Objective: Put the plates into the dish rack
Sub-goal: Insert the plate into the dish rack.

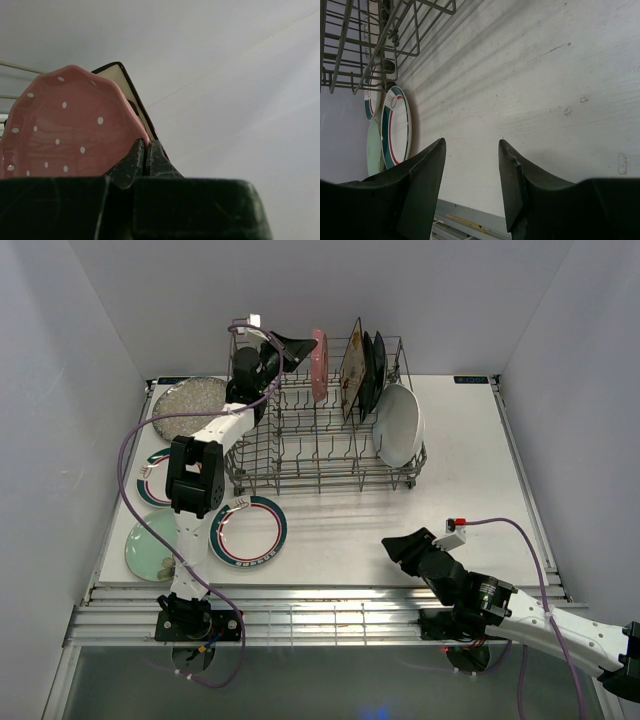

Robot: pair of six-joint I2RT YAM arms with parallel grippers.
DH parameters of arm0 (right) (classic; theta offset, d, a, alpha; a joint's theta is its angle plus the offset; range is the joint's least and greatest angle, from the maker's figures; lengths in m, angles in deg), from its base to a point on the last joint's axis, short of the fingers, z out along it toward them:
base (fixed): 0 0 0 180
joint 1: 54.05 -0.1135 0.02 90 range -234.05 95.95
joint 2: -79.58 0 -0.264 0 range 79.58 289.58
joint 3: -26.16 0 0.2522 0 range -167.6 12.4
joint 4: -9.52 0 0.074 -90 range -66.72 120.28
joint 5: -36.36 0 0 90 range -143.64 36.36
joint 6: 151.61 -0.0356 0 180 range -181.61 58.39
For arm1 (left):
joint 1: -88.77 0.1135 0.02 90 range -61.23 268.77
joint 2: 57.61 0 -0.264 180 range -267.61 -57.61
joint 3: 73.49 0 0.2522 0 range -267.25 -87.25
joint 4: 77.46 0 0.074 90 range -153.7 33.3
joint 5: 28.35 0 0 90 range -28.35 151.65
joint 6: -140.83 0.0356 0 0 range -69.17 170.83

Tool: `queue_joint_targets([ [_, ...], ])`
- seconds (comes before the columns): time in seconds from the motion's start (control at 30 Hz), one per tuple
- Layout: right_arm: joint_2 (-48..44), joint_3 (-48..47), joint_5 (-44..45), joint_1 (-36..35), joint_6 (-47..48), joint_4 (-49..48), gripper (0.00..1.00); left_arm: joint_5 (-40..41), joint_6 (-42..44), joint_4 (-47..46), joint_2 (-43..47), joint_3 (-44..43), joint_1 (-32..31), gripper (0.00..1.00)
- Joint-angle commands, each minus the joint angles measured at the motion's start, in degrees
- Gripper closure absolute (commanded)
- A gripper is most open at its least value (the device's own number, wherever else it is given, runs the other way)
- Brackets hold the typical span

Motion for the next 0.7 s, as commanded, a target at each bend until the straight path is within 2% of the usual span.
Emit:
queue_joint_targets([
  [0.0,-0.58,-0.92,2.53,-0.4,0.32,-0.18,0.47,3.1,5.59,-3.73,-0.55,1.42,0.65,1.0],
  [0.33,-0.67,-2.5,3.41,-0.4,1.29,0.96,0.47,9.78,13.93,3.2,-0.46,1.86,-0.13,1.0],
  [0.5,-0.41,-3.03,3.67,-0.4,1.81,0.96,0.46,17.32,21.49,9.87,0.07,-0.24,-3.2,1.0],
  [0.67,-0.41,-3.47,3.41,-0.4,1.64,1.66,0.46,15.15,21.59,10.33,-1.69,-2.97,-3.65,1.0],
])
